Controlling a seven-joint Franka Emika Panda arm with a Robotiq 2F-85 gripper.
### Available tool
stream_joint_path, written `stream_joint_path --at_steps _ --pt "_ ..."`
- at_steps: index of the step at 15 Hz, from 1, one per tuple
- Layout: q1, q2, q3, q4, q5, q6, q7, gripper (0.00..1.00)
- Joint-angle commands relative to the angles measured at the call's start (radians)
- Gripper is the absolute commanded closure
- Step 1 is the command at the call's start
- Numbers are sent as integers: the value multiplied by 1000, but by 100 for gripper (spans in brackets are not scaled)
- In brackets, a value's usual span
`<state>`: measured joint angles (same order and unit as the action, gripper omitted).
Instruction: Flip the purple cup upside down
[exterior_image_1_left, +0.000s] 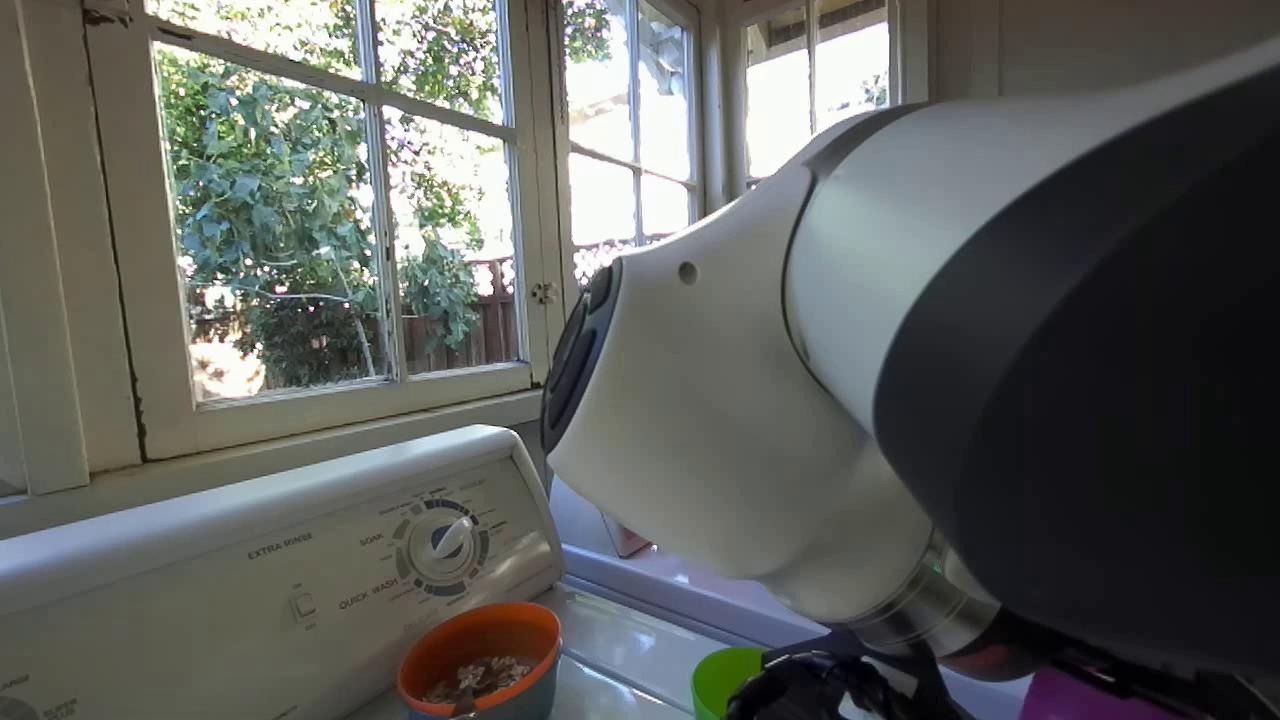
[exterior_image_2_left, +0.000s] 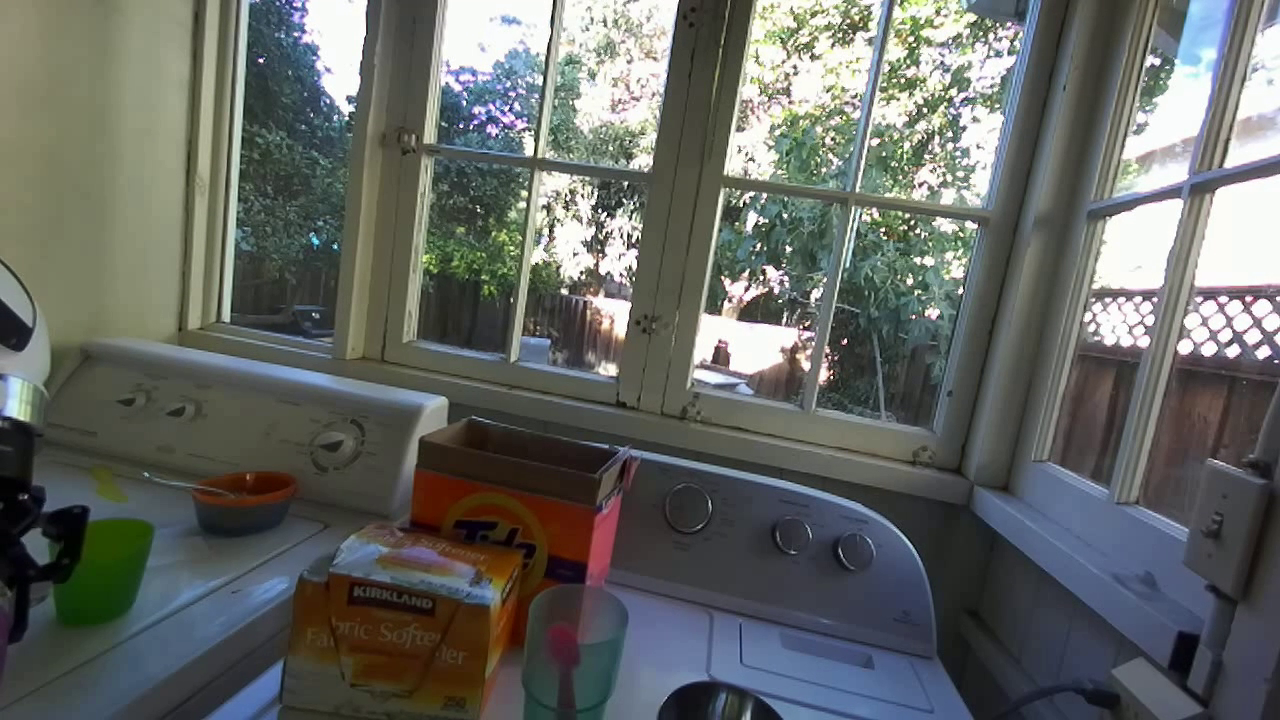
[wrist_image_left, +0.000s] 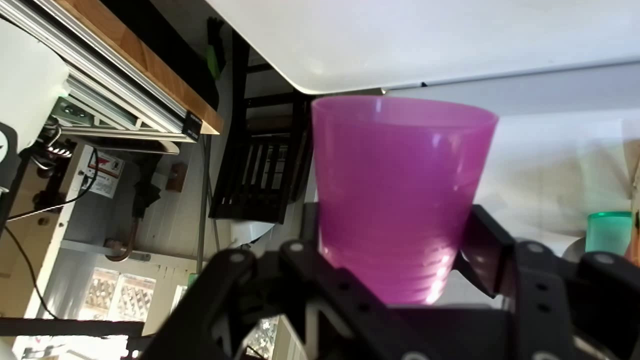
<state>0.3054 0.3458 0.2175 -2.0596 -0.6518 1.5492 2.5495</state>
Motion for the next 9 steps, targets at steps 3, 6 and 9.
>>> stream_joint_path --at_steps 3,6,9 --pt "37 69 -24 84 49 -97 63 54" --pt "48 98 -33 122 77 -149 89 54" --pt "58 125 -37 156 92 -180 110 54"
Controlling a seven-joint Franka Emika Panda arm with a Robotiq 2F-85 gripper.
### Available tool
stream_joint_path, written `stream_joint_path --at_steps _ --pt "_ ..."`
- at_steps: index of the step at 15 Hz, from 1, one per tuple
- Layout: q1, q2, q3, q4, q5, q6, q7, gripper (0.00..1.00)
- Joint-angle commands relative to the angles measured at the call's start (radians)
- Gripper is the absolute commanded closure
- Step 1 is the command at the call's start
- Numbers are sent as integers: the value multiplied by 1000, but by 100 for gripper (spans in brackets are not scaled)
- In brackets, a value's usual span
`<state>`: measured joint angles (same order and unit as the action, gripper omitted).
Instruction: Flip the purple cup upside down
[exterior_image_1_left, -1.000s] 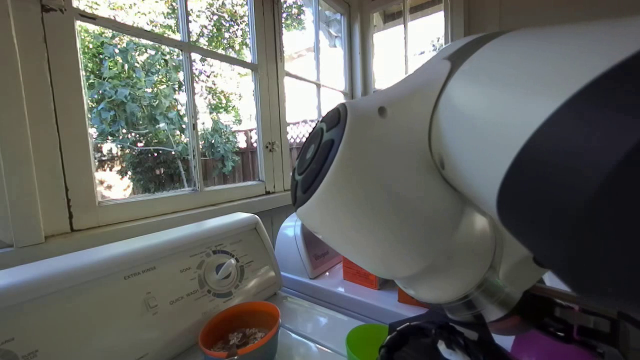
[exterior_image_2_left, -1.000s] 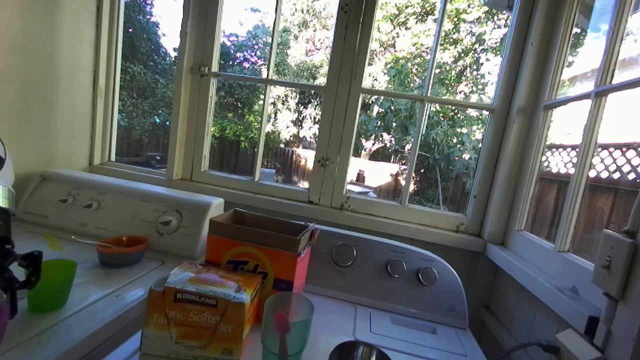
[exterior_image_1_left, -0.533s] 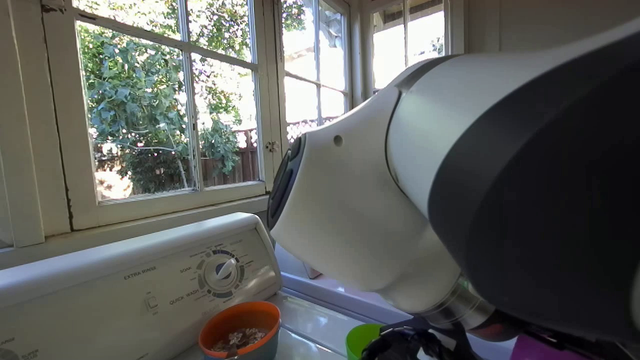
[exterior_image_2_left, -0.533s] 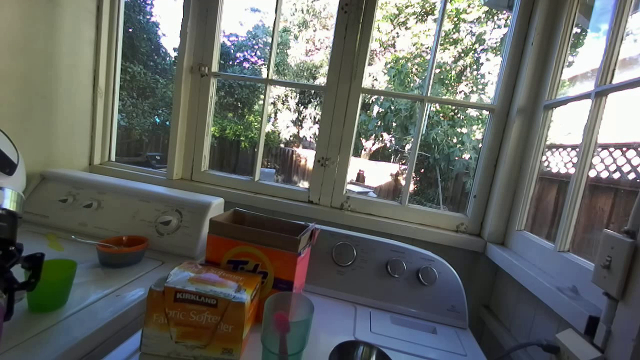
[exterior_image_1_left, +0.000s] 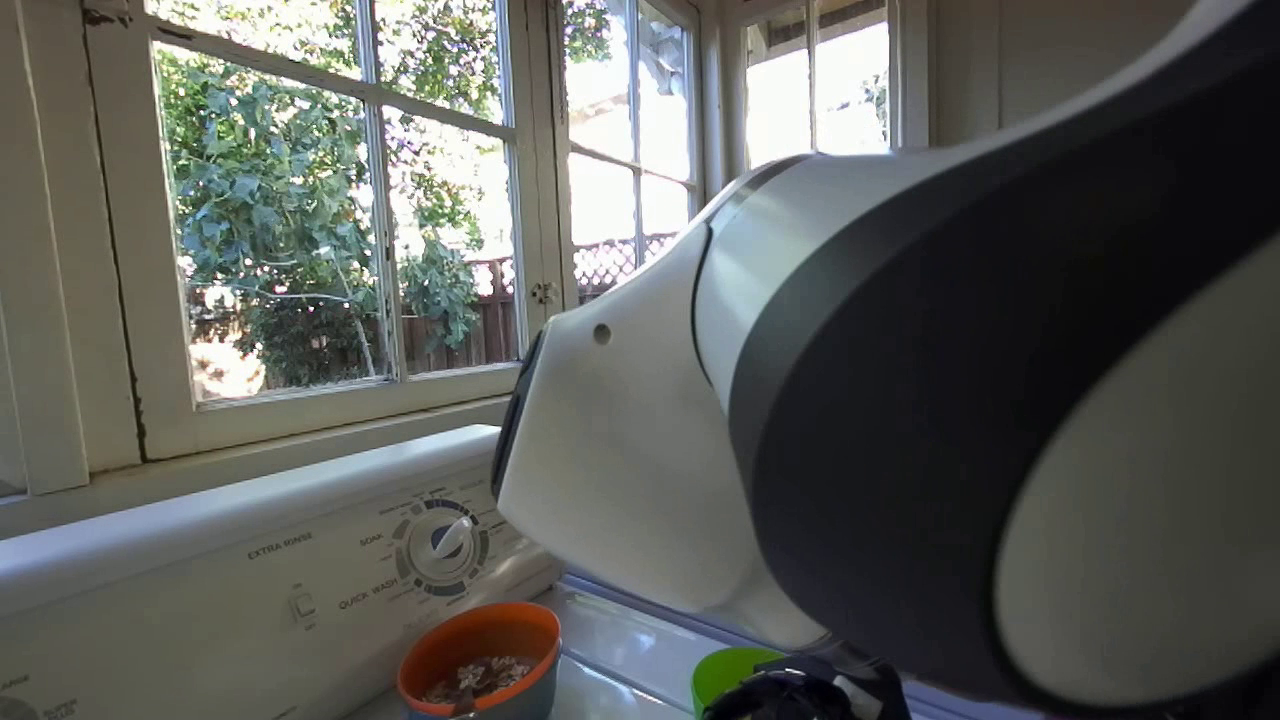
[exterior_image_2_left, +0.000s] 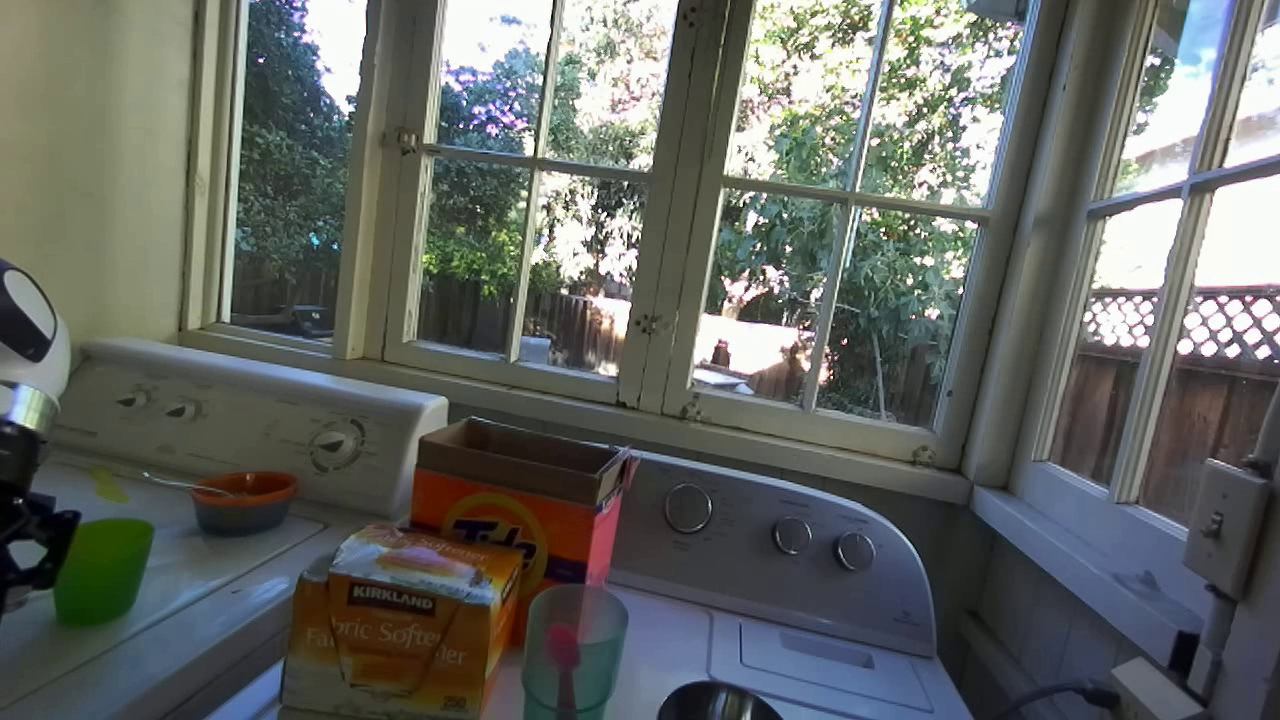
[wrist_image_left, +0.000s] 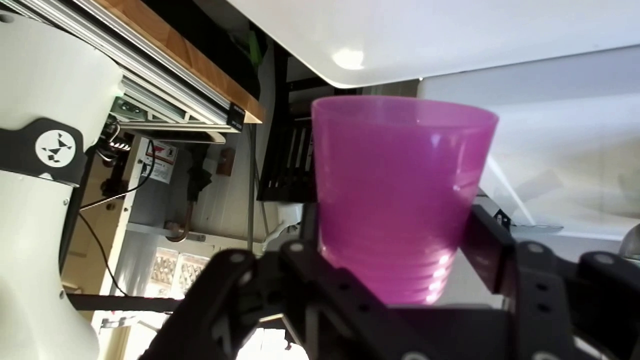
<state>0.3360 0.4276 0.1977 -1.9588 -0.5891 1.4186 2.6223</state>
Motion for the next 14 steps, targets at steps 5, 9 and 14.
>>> stream_joint_path --at_steps 5,9,14 --pt "44 69 -24 93 13 -54 46 54" --pt "40 58 -24 80 16 -38 30 29" --pt "49 70 -25 94 11 -54 35 54"
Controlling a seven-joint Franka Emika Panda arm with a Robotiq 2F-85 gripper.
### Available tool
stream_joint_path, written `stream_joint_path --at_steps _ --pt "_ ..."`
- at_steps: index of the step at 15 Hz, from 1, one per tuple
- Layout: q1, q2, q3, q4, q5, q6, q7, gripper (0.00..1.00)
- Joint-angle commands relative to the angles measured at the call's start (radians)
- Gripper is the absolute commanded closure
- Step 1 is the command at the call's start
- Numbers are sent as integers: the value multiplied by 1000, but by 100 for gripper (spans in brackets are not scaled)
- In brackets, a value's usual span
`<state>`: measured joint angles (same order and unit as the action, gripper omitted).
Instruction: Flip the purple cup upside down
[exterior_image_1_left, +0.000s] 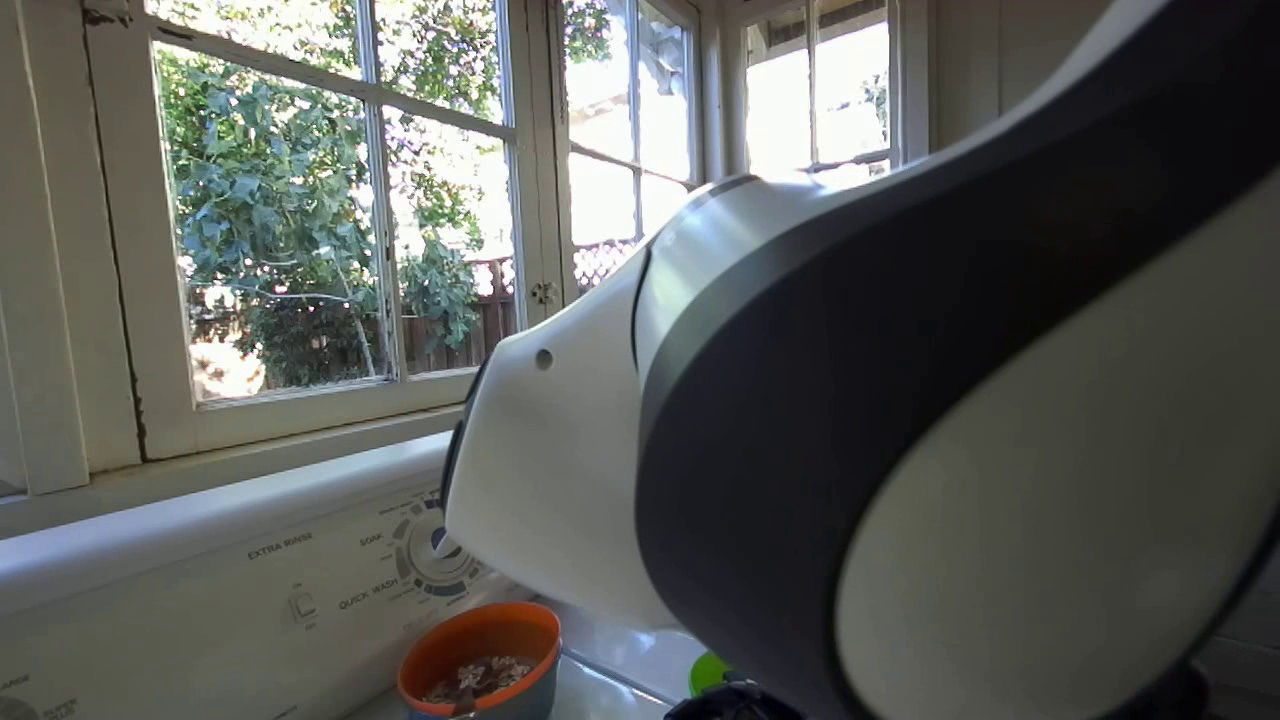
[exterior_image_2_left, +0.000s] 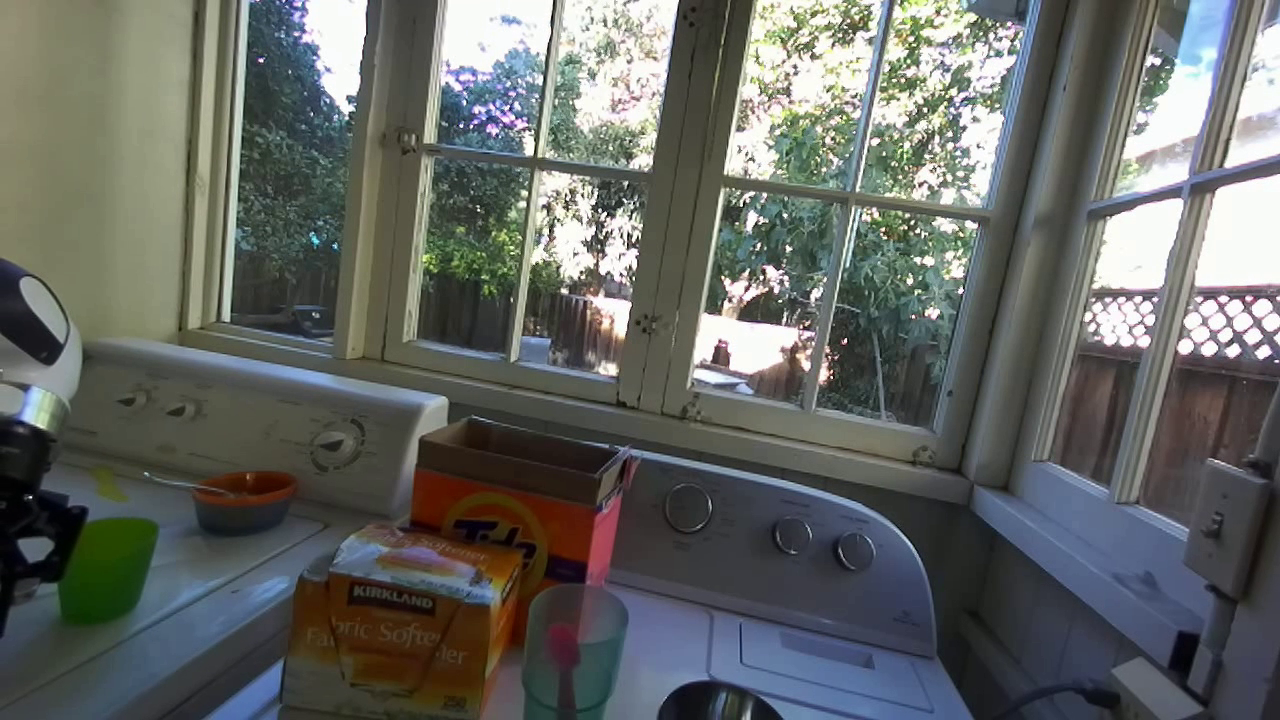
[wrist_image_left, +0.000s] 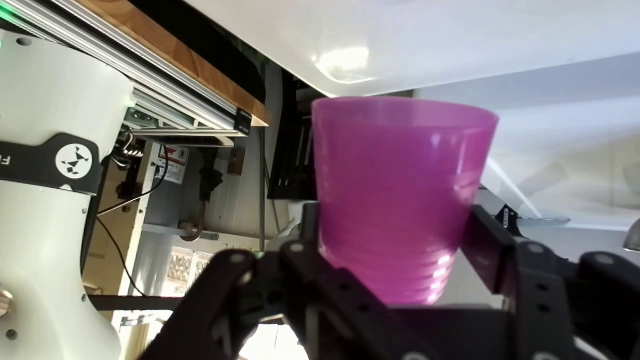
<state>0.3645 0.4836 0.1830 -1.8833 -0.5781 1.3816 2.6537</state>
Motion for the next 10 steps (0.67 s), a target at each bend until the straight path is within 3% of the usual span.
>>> stream_joint_path --at_steps 1,10 --pt "24 14 -10 20 -2 -17 6 54" --pt "72 67 -13 73 -9 -49 35 54"
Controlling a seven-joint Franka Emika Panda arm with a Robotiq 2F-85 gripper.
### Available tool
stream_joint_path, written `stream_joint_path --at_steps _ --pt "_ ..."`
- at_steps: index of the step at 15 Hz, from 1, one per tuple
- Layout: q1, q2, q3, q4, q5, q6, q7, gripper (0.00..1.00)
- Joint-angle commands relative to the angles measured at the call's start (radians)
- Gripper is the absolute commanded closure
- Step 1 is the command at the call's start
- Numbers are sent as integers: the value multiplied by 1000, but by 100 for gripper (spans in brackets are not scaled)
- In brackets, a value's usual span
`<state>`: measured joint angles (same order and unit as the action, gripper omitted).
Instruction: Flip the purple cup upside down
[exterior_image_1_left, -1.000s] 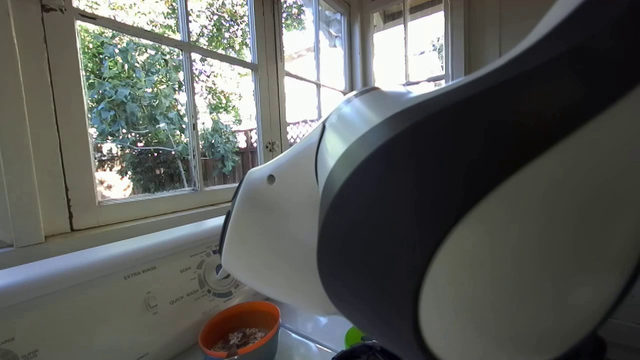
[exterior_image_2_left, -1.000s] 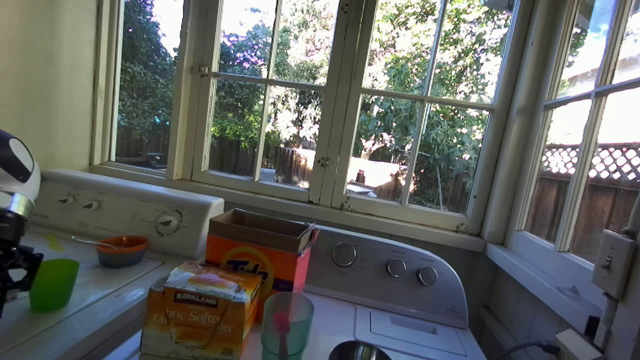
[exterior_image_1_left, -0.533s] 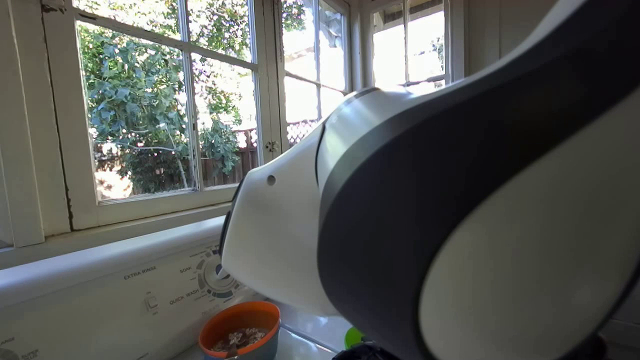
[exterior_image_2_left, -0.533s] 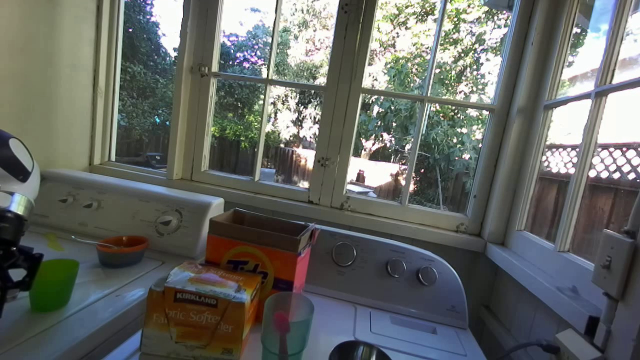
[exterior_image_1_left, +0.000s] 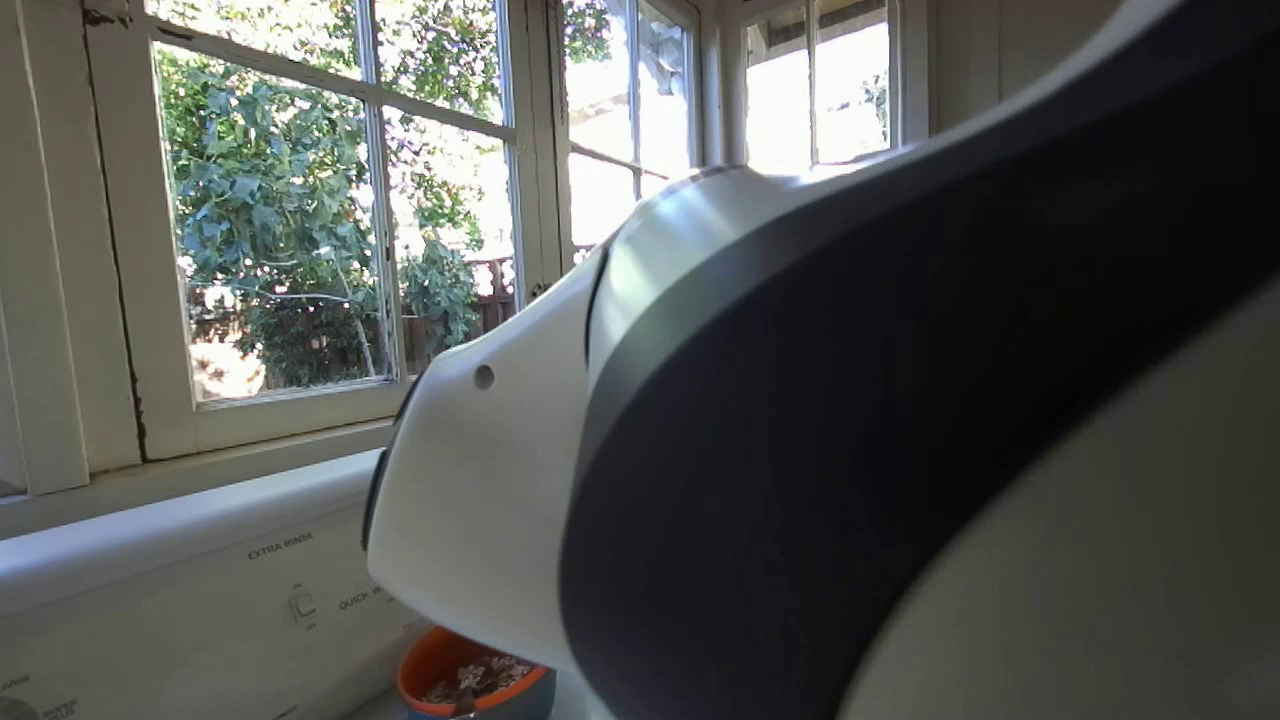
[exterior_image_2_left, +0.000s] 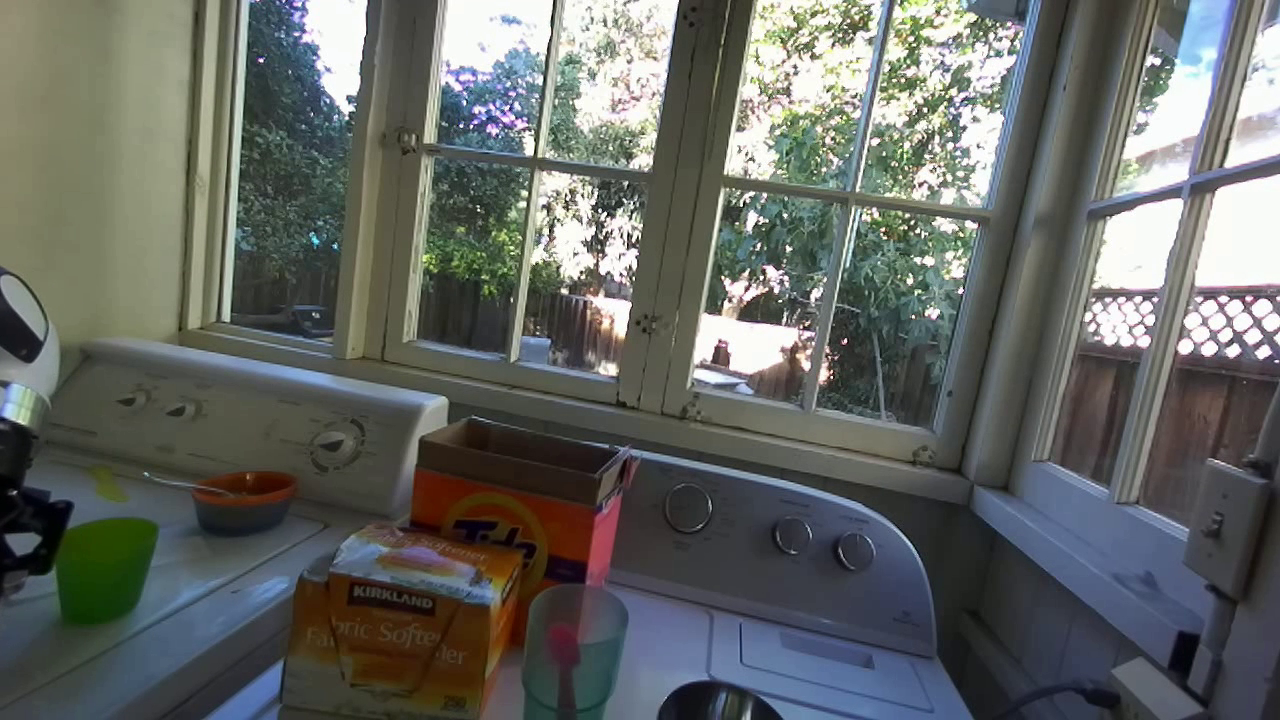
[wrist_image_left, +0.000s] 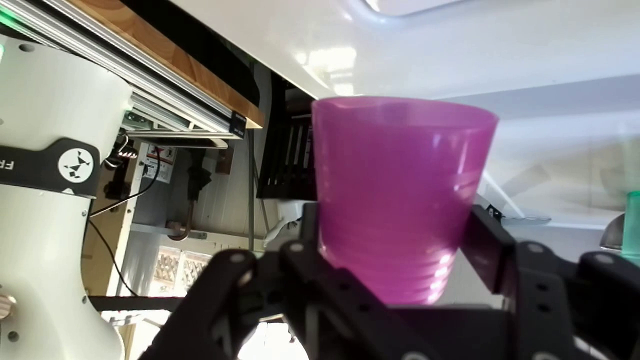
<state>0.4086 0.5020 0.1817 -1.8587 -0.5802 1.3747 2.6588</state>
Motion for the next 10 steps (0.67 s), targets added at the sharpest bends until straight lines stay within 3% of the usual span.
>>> stream_joint_path --at_steps 1,10 --pt "33 58 -13 57 -8 -47 34 54" --pt "66 145 -31 151 -23 -92 47 54"
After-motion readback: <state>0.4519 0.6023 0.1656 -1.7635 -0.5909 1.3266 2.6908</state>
